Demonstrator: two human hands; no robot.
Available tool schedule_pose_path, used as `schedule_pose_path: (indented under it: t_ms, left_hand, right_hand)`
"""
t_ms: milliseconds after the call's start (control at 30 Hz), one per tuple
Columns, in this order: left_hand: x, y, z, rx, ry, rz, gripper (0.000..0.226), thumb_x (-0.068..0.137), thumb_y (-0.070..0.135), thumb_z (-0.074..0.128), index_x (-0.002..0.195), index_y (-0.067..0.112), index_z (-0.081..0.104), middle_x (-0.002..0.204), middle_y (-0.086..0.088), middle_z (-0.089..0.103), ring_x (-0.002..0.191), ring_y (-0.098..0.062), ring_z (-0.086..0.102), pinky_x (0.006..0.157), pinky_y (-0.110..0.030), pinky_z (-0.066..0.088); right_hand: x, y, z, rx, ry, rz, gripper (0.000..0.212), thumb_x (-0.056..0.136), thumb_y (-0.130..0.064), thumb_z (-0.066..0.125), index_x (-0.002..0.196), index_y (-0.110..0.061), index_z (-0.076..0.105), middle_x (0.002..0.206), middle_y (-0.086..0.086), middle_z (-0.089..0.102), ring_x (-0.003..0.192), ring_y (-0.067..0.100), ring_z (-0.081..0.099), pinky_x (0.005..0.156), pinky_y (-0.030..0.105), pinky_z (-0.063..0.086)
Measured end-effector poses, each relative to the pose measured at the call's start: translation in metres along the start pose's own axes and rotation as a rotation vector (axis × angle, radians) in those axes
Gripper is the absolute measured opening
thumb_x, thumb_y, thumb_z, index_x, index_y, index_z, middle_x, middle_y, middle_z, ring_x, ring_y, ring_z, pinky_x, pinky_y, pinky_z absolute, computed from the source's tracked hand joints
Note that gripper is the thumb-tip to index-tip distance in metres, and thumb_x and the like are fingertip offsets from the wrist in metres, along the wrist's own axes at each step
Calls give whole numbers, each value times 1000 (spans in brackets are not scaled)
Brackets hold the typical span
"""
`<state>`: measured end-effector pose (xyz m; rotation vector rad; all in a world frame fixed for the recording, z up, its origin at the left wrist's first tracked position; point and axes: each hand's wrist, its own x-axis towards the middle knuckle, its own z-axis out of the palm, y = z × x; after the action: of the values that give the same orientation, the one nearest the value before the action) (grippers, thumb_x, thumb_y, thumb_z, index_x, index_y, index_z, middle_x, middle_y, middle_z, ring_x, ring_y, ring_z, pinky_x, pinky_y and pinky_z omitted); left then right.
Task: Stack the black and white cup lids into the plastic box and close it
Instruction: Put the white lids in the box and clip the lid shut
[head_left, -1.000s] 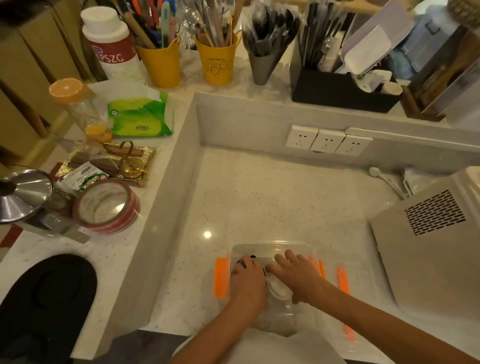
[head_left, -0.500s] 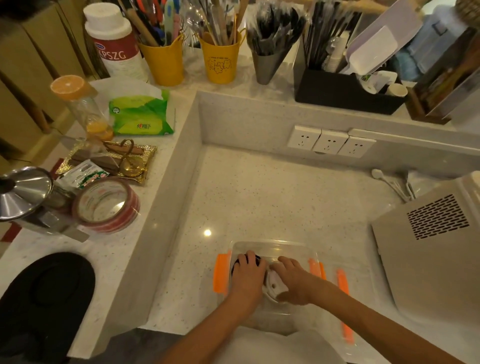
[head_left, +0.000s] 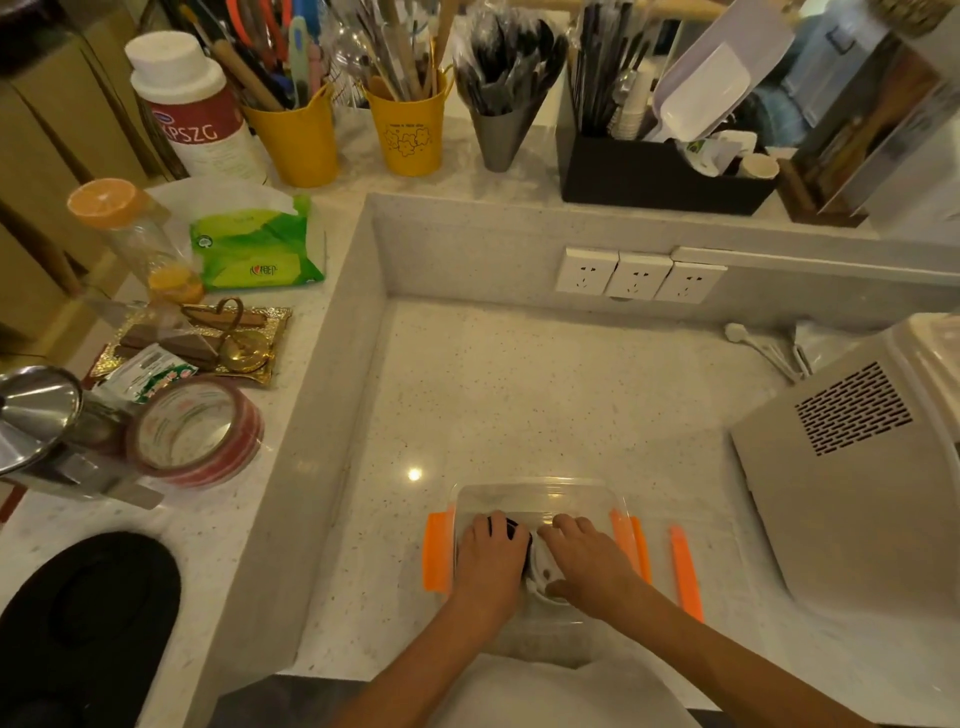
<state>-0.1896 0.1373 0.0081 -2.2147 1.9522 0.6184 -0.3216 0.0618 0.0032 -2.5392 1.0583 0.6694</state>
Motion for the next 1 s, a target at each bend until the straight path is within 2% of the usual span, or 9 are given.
schedule_pose_path:
  t_ms: [300, 367, 433, 533, 667, 733, 867, 933, 1000]
  left_hand:
    - [-7, -2, -15, -23, 1, 28, 44, 90, 12, 65, 132, 12, 54, 136, -15, 53, 128, -31, 45, 103, -39, 39]
    - [-16, -3, -27, -79, 156, 40, 37, 73, 19, 81, 107, 16, 70, 110, -6, 69, 105, -24, 60, 87, -35, 48]
    - [-28, -6, -36, -86, 238, -35, 46, 40, 15, 94, 82, 20, 76, 83, -1, 72, 80, -21, 66, 65, -33, 52]
    - [-36, -17, -32, -245, 399, -248, 65, 49, -6, 87, 110, 14, 75, 108, -12, 72, 93, -31, 67, 71, -40, 55]
    - [-38, -38, -23, -495, 417, -281, 52, 94, 2, 59, 143, 15, 51, 138, -8, 56, 117, -23, 56, 97, -34, 49]
    - [-38, -41, -23, -648, 421, -242, 48, 101, 2, 49, 147, 15, 46, 143, -5, 51, 118, -15, 56, 99, -28, 50]
    - [-29, -44, -26, -672, 440, -235, 49, 102, 3, 47, 149, 18, 43, 146, 0, 44, 111, -12, 58, 93, -27, 54]
    - [-23, -47, -30, -620, 388, -277, 48, 101, 7, 51, 146, 21, 43, 139, -2, 46, 100, -13, 59, 84, -27, 56]
    - [-18, -46, -36, -468, 324, -330, 47, 97, 7, 53, 141, 21, 44, 130, -7, 50, 102, -18, 55, 82, -29, 54]
  right_hand:
    - [-9, -4, -6, -21, 77, 33, 62, 92, -39, 62, 146, -18, 38, 150, 6, 40, 137, 25, 40, 104, 35, 44]
    - [-17, -2, -13, 80, 217, 42, 50, 94, -35, 60, 140, -19, 48, 140, 3, 51, 129, 23, 47, 102, 32, 42]
    - [-26, 0, -22, 173, 445, 75, 27, 91, -25, 66, 117, -17, 65, 113, 4, 65, 105, 25, 59, 87, 33, 48]
    - [-39, 9, -26, 299, 693, 233, 21, 83, -14, 76, 103, -12, 70, 92, 8, 66, 82, 27, 62, 65, 29, 49]
    - [-47, 31, -22, 534, 532, 422, 39, 93, -24, 64, 130, -16, 56, 106, 9, 64, 91, 26, 63, 81, 37, 54]
    - [-47, 37, -21, 671, 430, 444, 39, 97, -27, 59, 134, -16, 54, 96, 2, 66, 83, 19, 63, 82, 32, 51]
    - [-44, 33, -21, 742, 462, 438, 40, 97, -27, 60, 135, -16, 56, 86, -4, 63, 75, 14, 60, 74, 24, 46]
    - [-44, 32, -21, 790, 471, 439, 40, 97, -27, 60, 135, -17, 57, 88, -5, 64, 78, 13, 61, 76, 23, 46]
    - [-45, 32, -21, 856, 475, 433, 38, 97, -27, 59, 135, -20, 57, 88, -8, 64, 78, 9, 61, 76, 22, 46]
